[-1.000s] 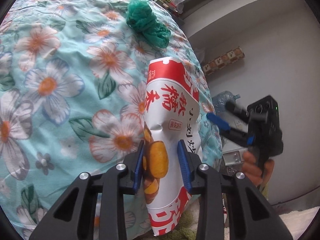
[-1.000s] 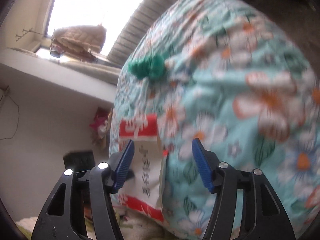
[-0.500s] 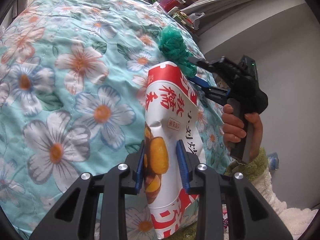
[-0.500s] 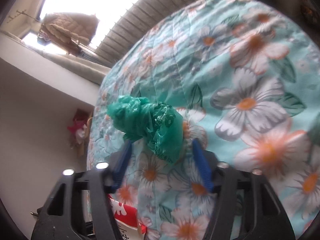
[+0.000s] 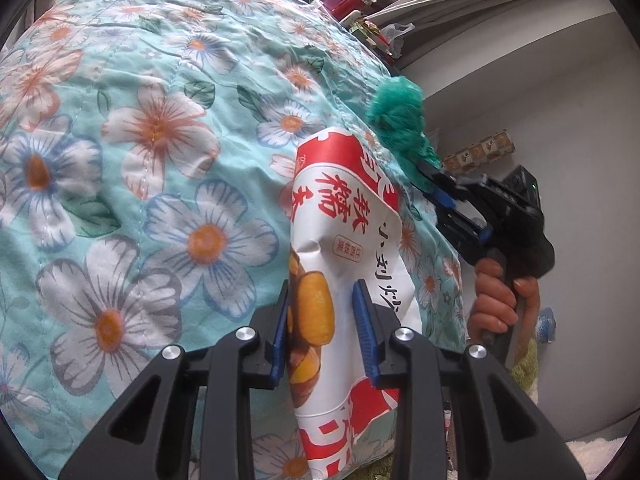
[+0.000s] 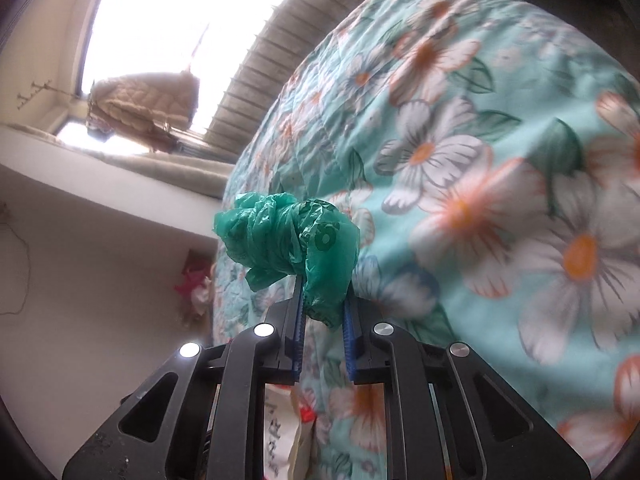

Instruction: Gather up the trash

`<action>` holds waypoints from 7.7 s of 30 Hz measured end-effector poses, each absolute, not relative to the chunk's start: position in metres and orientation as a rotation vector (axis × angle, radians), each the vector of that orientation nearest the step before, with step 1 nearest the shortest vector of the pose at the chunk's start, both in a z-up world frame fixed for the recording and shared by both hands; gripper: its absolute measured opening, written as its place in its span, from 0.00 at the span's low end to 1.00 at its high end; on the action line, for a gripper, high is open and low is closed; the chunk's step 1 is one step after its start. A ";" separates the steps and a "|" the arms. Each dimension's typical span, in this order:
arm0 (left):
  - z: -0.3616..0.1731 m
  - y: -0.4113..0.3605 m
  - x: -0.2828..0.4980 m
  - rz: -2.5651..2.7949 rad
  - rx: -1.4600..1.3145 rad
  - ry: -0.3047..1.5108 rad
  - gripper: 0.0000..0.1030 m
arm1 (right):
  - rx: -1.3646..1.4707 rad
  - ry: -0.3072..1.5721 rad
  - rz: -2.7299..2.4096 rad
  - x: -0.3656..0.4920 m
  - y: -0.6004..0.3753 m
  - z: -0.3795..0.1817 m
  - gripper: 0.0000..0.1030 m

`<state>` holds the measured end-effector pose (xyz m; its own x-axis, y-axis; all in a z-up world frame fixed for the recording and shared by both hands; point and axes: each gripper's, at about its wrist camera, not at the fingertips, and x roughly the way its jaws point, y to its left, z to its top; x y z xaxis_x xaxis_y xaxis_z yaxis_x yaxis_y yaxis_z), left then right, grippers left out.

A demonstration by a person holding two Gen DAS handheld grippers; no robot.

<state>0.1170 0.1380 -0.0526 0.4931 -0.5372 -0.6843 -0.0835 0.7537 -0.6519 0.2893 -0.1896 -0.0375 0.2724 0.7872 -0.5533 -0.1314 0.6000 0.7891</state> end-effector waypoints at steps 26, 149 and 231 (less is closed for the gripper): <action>-0.006 0.106 0.121 -0.356 -0.596 0.965 0.21 | 0.925 0.987 0.718 0.234 -0.277 -0.010 0.13; 0.042 -0.146 0.102 -0.065 0.141 0.695 0.95 | -0.062 0.785 -0.258 0.055 -0.370 0.027 0.92; -0.024 -0.130 0.074 -0.010 0.066 0.994 0.95 | -0.128 0.905 -0.244 0.030 -0.352 0.006 0.92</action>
